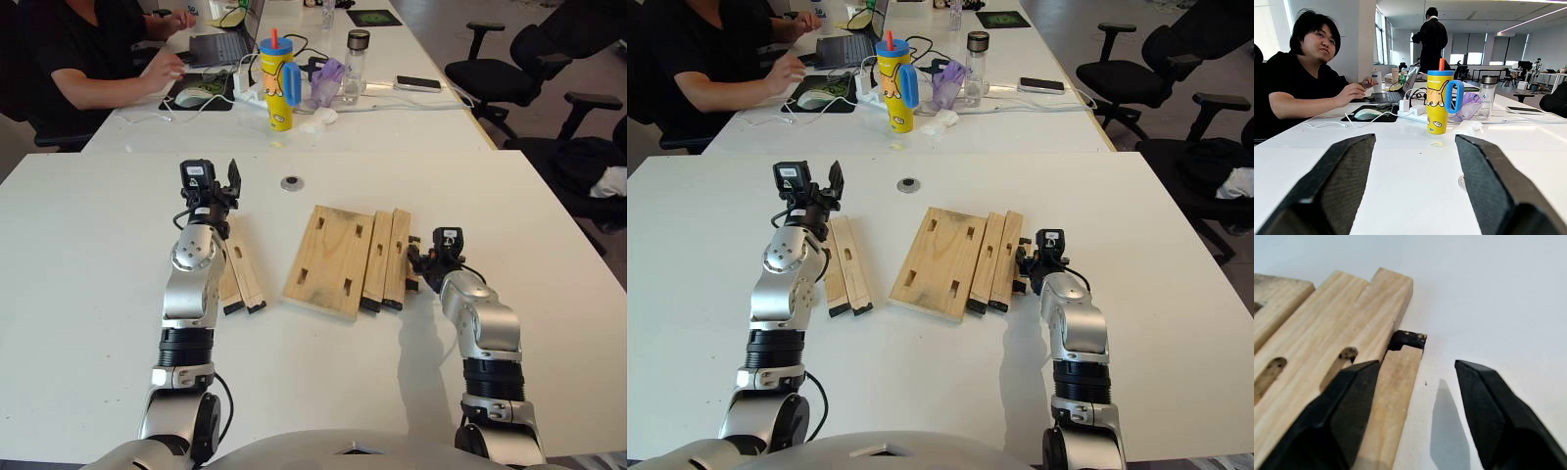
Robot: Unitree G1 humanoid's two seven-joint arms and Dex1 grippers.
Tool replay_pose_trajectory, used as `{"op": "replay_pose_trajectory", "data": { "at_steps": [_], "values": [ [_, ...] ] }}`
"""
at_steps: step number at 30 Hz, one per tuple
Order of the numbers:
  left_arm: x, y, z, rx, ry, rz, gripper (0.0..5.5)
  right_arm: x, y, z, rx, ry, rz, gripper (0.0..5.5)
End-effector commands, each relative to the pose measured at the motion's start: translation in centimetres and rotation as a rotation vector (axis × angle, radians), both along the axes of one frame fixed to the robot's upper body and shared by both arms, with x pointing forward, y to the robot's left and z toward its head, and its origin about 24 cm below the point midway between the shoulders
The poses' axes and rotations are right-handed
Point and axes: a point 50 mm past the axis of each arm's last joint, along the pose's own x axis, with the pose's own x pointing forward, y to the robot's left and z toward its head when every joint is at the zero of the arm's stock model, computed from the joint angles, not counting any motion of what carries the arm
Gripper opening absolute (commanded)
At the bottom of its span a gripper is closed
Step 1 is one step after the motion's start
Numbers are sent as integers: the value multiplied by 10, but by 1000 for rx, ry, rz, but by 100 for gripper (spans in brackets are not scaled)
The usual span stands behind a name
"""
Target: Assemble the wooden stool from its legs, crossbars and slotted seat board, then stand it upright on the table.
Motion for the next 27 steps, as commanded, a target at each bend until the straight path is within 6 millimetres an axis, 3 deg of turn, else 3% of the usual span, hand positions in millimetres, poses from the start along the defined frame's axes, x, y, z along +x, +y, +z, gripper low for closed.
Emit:
{"op": "replay_pose_trajectory", "data": {
  "at_steps": [1,10,17,27],
  "values": [
    [1,0,3,4,-3,-8,304,-6,5,-9,2,74,51,287],
    [0,2,2,-2,0,0,304,-13,21,-18,23,164,203,287],
    [2,-1,3,-4,-2,-6,304,-16,5,-29,-50,271,142,287],
    [10,2,10,-1,-19,-4,306,-15,12,-34,-68,319,210,146]
  ]
}}
